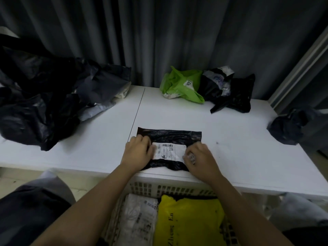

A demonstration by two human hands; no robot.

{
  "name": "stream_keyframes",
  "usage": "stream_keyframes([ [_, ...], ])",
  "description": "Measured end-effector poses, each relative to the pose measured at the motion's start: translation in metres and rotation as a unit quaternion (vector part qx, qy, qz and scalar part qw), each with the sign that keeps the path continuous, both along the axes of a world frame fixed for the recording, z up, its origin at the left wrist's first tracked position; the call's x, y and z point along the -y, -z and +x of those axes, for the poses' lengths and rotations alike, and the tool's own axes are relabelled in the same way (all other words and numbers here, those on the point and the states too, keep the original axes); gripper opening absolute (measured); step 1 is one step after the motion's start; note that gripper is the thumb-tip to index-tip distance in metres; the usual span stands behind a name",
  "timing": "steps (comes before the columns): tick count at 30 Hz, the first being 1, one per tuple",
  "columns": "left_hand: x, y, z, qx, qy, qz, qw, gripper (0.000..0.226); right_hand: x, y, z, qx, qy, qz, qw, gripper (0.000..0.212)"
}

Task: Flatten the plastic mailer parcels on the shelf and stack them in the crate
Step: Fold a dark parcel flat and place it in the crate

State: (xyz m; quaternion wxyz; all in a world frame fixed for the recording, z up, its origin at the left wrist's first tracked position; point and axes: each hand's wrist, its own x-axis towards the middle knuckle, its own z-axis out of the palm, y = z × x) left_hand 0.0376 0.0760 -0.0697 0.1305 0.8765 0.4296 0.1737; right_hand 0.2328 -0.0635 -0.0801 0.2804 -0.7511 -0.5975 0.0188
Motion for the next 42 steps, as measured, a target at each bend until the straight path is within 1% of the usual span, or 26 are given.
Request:
stream_keyframes([
  [2,0.017,0.0,-0.012,-0.034,0.055,0.002,0.998,0.035,0.018,0.0,-0.008,0.031,-0.064,-0.042,0.997,0.025],
  [4,0.028,0.0,-0.023,-0.063,0.075,0.005,0.995,0.042,0.03,0.004,-0.012,0.074,-0.078,-0.074,0.991,0.033],
  [6,0.037,0.001,-0.035,-0.116,0.093,0.003,0.989,0.046,0.037,0.007,-0.014,0.108,-0.051,-0.103,0.987,0.044],
  [7,0.04,-0.001,-0.04,-0.142,0.099,0.002,0.985,0.045,0.04,0.005,-0.015,0.122,-0.033,-0.105,0.986,0.046],
  [9,0.042,-0.004,-0.047,-0.191,0.11,0.0,0.976,0.045,0.042,0.0,-0.018,0.17,-0.007,-0.14,0.975,0.049],
  [12,0.043,-0.007,-0.05,-0.262,0.124,0.035,0.956,0.048,0.04,-0.002,-0.018,0.21,0.004,-0.173,0.962,0.059],
  [15,0.045,-0.01,-0.047,-0.302,0.126,0.053,0.943,0.042,0.038,-0.008,-0.019,0.221,-0.011,-0.184,0.958,0.053],
  [18,0.044,-0.016,-0.043,-0.32,0.124,0.058,0.938,0.036,0.037,-0.01,-0.011,0.231,-0.002,-0.189,0.955,0.05],
  [20,0.042,-0.018,-0.044,-0.317,0.127,0.053,0.938,0.035,0.039,-0.009,-0.006,0.236,-0.001,-0.179,0.955,0.05],
  [23,0.037,-0.019,-0.048,-0.295,0.137,0.04,0.945,0.032,0.041,-0.006,-0.005,0.218,0.007,-0.204,0.954,0.049],
  [25,0.034,-0.021,-0.05,-0.283,0.147,0.032,0.947,0.029,0.041,-0.012,-0.01,0.233,0.012,-0.213,0.949,0.037],
  [26,0.032,-0.022,-0.049,-0.279,0.151,0.025,0.948,0.028,0.038,-0.018,-0.013,0.216,0.012,-0.23,0.949,0.029],
  [28,0.03,-0.025,-0.046,-0.268,0.152,0.018,0.951,0.024,0.03,-0.031,-0.016,0.193,0.024,-0.268,0.944,0.026],
  [29,0.027,-0.024,-0.043,-0.244,0.144,0.017,0.959,0.022,0.024,-0.038,-0.015,0.176,0.033,-0.302,0.936,0.025],
  [30,0.025,-0.022,-0.037,-0.201,0.132,0.017,0.971,0.02,0.019,-0.044,-0.016,0.162,0.039,-0.306,0.937,0.022],
  [31,0.025,-0.02,-0.033,-0.147,0.121,0.025,0.981,0.019,0.014,-0.049,-0.019,0.157,0.045,-0.284,0.945,0.022],
  [32,0.024,-0.016,-0.026,-0.098,0.11,0.036,0.988,0.02,0.01,-0.049,-0.022,0.157,0.051,-0.233,0.958,0.026],
  [33,0.022,-0.01,-0.017,-0.065,0.099,0.037,0.992,0.025,0.001,-0.043,-0.024,0.147,0.053,-0.168,0.973,0.034],
  [35,0.021,-0.003,0.002,-0.028,0.079,0.032,0.996,0.047,-0.013,-0.028,-0.033,0.097,0.053,-0.102,0.989,0.057],
  [36,0.02,0.001,0.014,-0.028,0.07,0.012,0.997,0.056,-0.023,-0.021,-0.035,0.078,0.058,-0.119,0.988,0.068],
  [38,0.022,0.003,0.033,-0.066,0.039,-0.049,0.996,0.056,-0.035,-0.008,-0.042,0.063,0.07,-0.167,0.981,0.081],
  [39,0.021,0.006,0.041,-0.078,0.029,-0.07,0.994,0.054,-0.041,-0.001,-0.042,0.056,0.079,-0.172,0.98,0.083],
  [42,0.014,0.012,0.06,-0.112,0.034,-0.089,0.989,0.056,-0.051,0.018,-0.039,0.06,0.095,-0.197,0.974,0.082],
])
